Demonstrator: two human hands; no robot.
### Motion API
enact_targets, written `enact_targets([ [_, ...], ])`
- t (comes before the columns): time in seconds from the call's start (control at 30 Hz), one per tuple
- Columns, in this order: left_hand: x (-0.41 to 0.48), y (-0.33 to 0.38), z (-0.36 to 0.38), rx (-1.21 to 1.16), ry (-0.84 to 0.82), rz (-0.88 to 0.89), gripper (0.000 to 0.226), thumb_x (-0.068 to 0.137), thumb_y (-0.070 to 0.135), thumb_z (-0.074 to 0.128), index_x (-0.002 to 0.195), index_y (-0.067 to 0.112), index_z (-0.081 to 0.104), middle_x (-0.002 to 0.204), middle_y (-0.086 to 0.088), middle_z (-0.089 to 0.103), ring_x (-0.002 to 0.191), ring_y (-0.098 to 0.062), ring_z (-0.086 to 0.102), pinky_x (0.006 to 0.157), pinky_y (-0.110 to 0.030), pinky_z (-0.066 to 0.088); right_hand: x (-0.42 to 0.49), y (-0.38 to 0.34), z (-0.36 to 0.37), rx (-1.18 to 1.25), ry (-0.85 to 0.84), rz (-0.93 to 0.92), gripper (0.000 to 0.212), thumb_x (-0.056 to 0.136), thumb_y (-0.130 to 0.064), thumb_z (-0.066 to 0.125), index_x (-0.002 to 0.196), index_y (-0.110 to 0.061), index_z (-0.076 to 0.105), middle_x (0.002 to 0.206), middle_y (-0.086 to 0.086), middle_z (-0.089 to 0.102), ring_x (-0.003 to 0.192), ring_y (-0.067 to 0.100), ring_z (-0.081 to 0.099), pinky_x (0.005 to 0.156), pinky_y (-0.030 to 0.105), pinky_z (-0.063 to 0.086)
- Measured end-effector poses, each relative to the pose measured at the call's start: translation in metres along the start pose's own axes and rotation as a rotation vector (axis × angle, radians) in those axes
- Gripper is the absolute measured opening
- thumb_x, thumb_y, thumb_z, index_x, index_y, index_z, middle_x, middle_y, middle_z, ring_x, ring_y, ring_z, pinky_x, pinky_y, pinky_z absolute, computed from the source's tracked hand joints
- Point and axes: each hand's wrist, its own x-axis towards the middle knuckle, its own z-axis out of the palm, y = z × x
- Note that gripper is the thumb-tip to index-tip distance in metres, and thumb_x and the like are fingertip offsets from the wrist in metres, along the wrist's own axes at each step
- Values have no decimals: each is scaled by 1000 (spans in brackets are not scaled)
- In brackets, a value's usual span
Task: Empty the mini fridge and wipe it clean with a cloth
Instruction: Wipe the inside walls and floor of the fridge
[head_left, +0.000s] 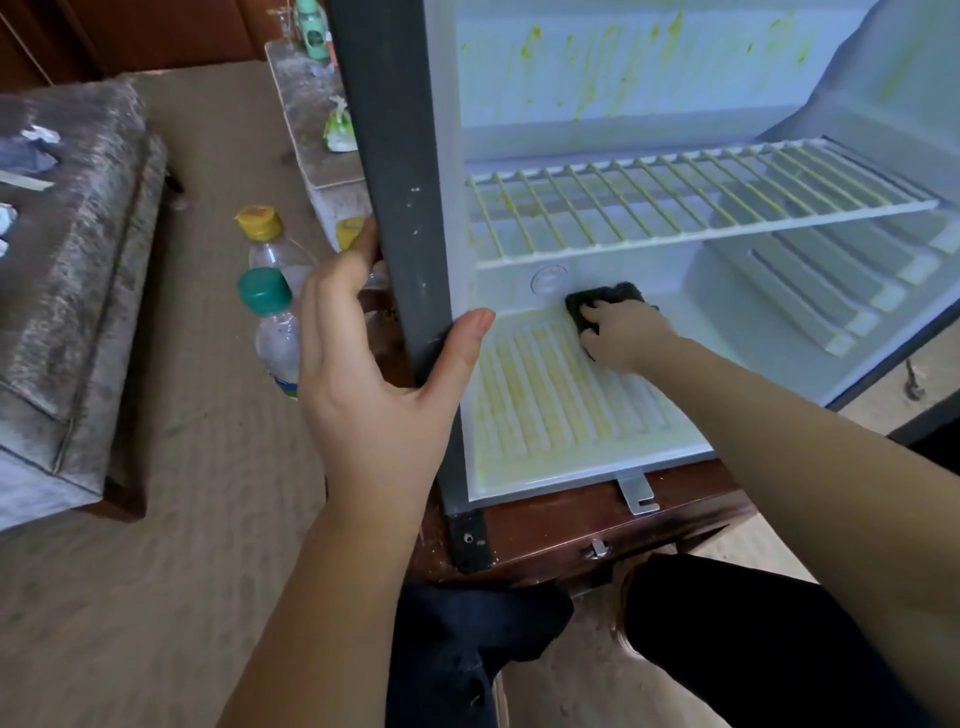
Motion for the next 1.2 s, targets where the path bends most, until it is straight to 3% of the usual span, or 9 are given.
enact_targets([
  [0.07, 1, 0, 1, 3, 4, -3, 58, 84, 50, 70, 127, 22, 43, 116, -9, 59, 105, -27, 61, 77, -50, 54, 1, -3, 0, -8, 12, 22, 49, 100, -29, 30, 148, -17, 32, 147, 5, 40, 126, 30, 44, 88, 38, 40],
  [0.2, -1, 0, 2, 30, 21, 4, 61, 84, 45, 71, 127, 7, 48, 116, -10, 59, 105, -28, 61, 75, -51, 53, -6, -6, 15, 78, 16, -52, 54, 100, -24, 33, 153, -20, 22, 159, 0, 22, 142, 26, 25, 110, 39, 30],
  [0.3, -3, -1, 3, 21, 13, -8, 63, 85, 45, 70, 128, 4, 48, 116, -12, 60, 105, -31, 61, 76, -52, 53, -11, -16, 18, 100, 14, -81, 55, 101, -23, 32, 154, -20, 19, 160, -3, 16, 145, 22, 17, 117, 39, 21],
  [0.43, -5, 5, 1, 7, 9, -48, 65, 86, 50, 66, 131, 8, 47, 119, -9, 61, 108, -27, 61, 82, -49, 53, -36, -18, 18, 104, 12, -80, 54, 99, -24, 34, 153, -21, 23, 160, -4, 19, 144, 22, 21, 115, 42, 26],
  [0.53, -6, 8, -1, 43, 12, -33, 65, 85, 43, 69, 130, 1, 50, 121, -11, 60, 111, -22, 57, 87, -46, 52, -82, -14, 28, 112, 37, -113, 55, 98, -24, 36, 152, -24, 25, 159, -7, 20, 144, 18, 21, 113, 40, 30],
  [0.8, -6, 11, -3, -10, -10, -58, 64, 87, 41, 68, 135, 3, 48, 129, -9, 59, 117, -23, 58, 91, -46, 51, -171, -1, 52, 175, 51, -140, 54, 99, -26, 37, 152, -26, 26, 158, -12, 20, 146, 10, 14, 115, 29, 23],
  [1.03, -5, 7, -5, -18, -22, -51, 64, 87, 40, 70, 135, 4, 47, 129, -10, 58, 117, -21, 58, 87, -44, 55, -113, -7, 38, 178, 27, -109, 53, 101, -26, 33, 153, -26, 22, 160, -10, 15, 147, 13, 14, 115, 32, 18],
  [1.13, -4, 7, -4, -76, -33, -104, 65, 85, 40, 71, 136, 7, 47, 124, -9, 60, 111, -11, 61, 85, -26, 55, -61, -13, 29, 229, 42, -94, 52, 101, -24, 34, 152, -23, 25, 160, -5, 17, 146, 17, 16, 118, 34, 16],
  [1.2, -4, 6, -4, -102, -36, -120, 66, 84, 41, 72, 136, 9, 47, 123, -8, 61, 106, -10, 63, 81, -19, 52, -30, -20, 20, 234, 58, -67, 51, 101, -24, 33, 151, -21, 28, 159, -2, 23, 144, 20, 23, 115, 35, 22],
])
